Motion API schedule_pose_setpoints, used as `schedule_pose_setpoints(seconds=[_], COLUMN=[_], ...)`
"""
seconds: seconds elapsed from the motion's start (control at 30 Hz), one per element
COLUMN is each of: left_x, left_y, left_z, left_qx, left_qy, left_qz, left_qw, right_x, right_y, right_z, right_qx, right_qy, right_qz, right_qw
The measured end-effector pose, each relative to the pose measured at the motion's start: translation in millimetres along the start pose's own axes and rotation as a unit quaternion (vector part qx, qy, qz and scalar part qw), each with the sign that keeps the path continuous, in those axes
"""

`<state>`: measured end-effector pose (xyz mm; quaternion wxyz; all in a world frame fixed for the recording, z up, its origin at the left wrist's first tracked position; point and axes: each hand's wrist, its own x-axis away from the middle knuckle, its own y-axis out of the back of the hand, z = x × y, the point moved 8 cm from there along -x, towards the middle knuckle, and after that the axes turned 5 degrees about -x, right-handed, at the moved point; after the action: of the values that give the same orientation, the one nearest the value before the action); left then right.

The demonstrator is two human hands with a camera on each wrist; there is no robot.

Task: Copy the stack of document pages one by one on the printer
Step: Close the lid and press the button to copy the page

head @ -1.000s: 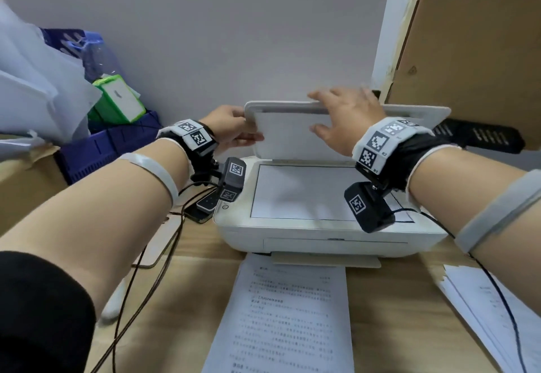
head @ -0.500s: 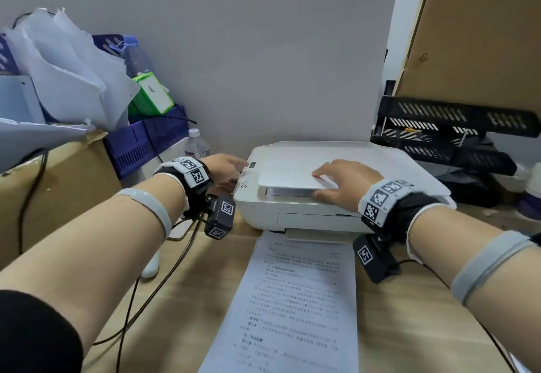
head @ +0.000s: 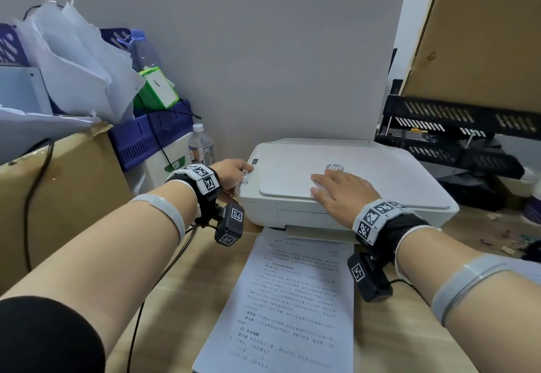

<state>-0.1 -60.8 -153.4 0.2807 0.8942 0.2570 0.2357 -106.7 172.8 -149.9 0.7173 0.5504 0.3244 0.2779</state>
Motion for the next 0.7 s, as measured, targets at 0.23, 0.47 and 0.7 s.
schedule_pose_setpoints(seconds=[0.23,0.47,0.7], left_x=[0,7,9], left_y=[2,0,-2], left_z=[0,1,0], left_qx=[-0.012,0.02,0.021], left_qy=[0.003,0.0,-0.002], left_qz=[-0.006,0.003,0.005], left_qw=[1.0,1.0,1.0], right_x=[0,0,0], right_y=[-1,-2,0], right_z=[0,-1,0], right_qx=[0.007,0.004,0.005], right_qy=[-0.003,-0.005,-0.002], right_qz=[0.003,0.003,0.001], right_qw=[1.0,1.0,1.0])
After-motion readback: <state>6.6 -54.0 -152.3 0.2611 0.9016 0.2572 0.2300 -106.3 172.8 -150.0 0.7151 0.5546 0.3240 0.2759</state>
